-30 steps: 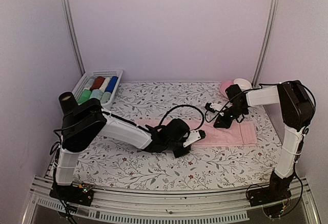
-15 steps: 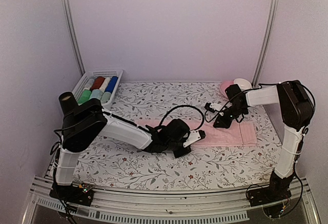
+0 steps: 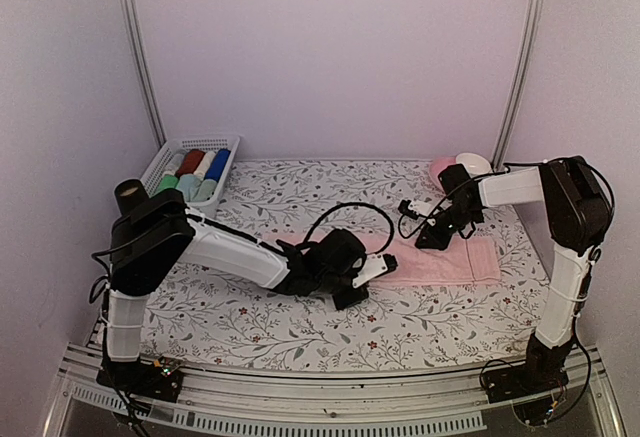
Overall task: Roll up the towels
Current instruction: Smooth out the towel at the center of the board.
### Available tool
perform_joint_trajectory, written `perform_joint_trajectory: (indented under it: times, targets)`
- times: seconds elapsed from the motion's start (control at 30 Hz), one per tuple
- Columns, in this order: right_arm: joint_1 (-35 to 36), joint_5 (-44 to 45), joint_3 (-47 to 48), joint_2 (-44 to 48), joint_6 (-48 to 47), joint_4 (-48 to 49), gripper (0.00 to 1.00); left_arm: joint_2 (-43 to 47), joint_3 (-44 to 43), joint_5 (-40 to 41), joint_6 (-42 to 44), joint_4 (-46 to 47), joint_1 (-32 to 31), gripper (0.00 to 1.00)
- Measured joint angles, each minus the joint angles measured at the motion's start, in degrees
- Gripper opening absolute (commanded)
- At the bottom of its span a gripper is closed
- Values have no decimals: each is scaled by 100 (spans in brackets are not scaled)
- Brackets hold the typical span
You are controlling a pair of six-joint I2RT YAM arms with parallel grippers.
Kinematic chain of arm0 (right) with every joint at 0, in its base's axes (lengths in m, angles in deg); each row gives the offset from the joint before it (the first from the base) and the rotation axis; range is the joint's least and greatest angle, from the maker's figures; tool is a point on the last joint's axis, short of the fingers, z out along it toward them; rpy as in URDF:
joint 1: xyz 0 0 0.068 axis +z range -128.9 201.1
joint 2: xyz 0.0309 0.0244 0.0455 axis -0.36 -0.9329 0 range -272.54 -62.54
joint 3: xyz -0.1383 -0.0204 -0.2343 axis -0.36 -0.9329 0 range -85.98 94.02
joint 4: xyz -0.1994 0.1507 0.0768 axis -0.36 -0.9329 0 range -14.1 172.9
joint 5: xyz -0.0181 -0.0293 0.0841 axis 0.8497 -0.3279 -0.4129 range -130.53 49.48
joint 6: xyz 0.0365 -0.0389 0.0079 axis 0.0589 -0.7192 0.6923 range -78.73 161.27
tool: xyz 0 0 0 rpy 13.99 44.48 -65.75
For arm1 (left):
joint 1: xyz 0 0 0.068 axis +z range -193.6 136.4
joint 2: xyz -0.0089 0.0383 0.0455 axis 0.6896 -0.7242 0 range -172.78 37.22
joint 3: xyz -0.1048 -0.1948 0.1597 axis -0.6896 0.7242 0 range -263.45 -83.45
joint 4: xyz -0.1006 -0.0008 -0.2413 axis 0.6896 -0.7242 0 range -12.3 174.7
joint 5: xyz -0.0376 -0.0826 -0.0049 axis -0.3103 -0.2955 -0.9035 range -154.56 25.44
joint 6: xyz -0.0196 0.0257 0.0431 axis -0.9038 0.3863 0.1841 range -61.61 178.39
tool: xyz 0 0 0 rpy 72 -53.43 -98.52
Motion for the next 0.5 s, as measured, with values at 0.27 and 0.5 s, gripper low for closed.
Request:
perform_joint_trajectory:
  times: [0.27,0.5]
  targets:
    - [0,2,2,-2,0,0,12,-9,-42,48,-35,37,-2,19]
    - [0,4,2,-4,0,0,12,-348,-706,-33,133,420,-20,29]
